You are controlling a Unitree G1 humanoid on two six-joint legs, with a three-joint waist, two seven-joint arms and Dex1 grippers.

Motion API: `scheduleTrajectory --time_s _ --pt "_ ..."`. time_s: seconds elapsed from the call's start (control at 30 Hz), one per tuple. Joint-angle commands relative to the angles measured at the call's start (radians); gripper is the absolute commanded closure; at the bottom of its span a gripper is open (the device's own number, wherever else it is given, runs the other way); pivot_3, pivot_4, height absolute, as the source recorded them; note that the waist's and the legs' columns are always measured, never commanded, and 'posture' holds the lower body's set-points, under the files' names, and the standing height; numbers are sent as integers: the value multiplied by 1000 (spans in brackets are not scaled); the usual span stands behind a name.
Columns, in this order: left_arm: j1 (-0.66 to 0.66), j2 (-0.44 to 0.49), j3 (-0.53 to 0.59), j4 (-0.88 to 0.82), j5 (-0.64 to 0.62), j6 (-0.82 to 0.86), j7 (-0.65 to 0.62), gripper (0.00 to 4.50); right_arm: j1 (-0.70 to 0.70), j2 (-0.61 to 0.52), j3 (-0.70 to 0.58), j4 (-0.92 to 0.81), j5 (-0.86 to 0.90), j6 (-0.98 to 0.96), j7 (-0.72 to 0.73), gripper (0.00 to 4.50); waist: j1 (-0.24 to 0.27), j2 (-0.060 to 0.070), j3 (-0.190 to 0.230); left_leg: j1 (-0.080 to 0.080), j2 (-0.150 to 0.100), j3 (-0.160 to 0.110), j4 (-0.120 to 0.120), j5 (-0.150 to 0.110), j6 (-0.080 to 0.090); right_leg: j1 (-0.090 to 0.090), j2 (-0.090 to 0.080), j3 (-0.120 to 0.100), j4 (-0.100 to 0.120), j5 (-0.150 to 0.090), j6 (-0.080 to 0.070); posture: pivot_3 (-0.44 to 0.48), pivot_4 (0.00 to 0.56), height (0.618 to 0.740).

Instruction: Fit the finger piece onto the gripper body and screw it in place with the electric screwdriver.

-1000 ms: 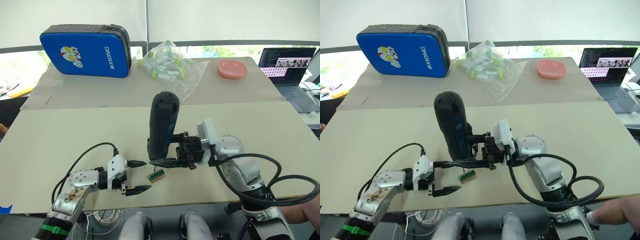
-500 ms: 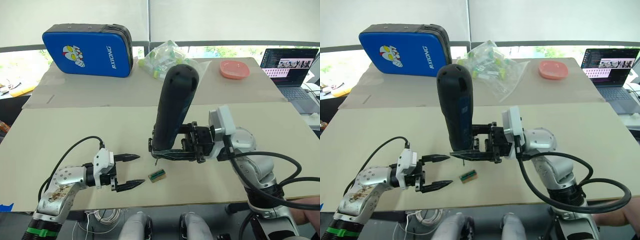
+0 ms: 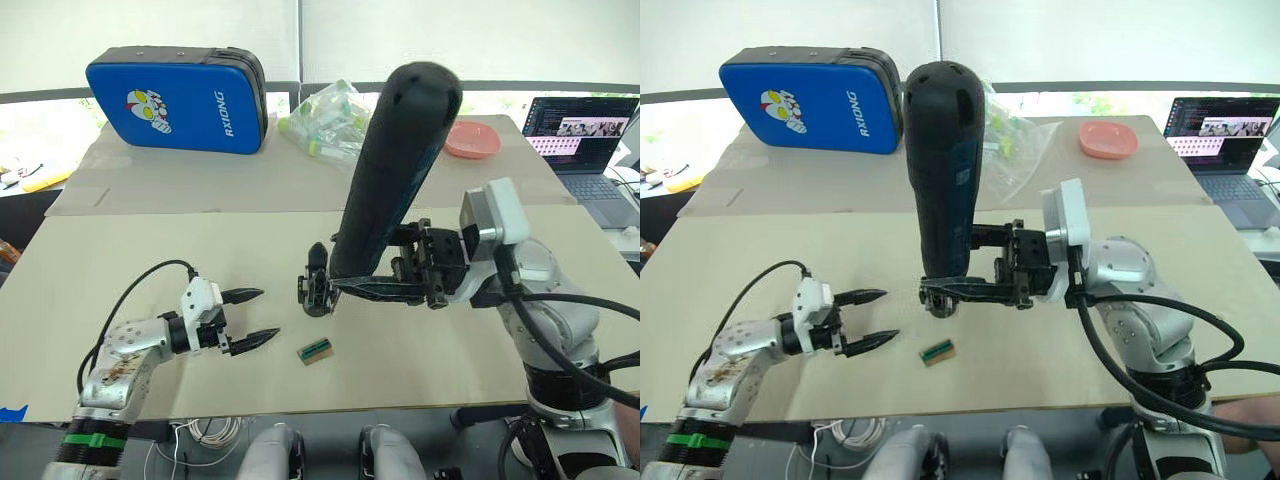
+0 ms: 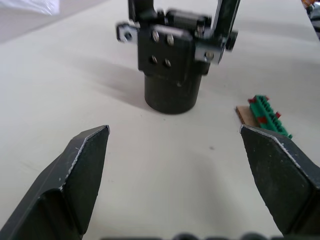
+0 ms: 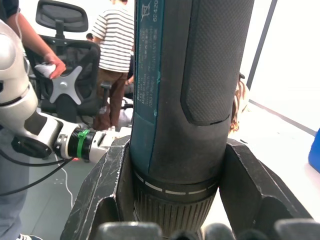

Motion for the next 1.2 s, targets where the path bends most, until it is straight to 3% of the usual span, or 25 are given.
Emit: scheduleTrajectory --time_s 0.03,0.43,0.83,0.93,1.03,1.2 --pt "-47 -38 -46 40 49 -43 15 83 -29 -16 -50 -44 40 0 -12 2534 0 -1 0 0 0 0 0 0 0 0 0 0 0 0 0 0 150 740" --pt "-176 -185 -157 139 174 -55 119 83 -33 -47 -62 -61 47 17 -40 2534 0 -2 1 0 0 0 1 0 1 1 0 0 0 1 0 0 150 740" --pt "-195 -192 -175 117 209 9 148 83 -12 -58 -69 -86 40 15 -66 2534 0 -2 1 0 0 0 2 0 1 1 0 0 0 1 0 0 150 740" --pt "-190 -172 -169 113 208 19 138 818 -4 -59 -71 -90 39 13 -65 2534 -1 -2 1 0 0 0 2 0 1 1 0 0 0 1 0 0 150 740" --pt "-196 -153 -173 127 198 -2 101 2206 3 -62 -75 -92 39 11 -62 2534 -3 -2 1 0 0 0 2 0 1 1 0 0 0 1 0 0 150 740" --pt "-265 -160 -196 226 192 -83 11 2205 7 -75 -83 -92 51 19 -57 2534 -1 -2 1 0 0 0 2 0 1 1 0 0 0 1 0 0 150 740"
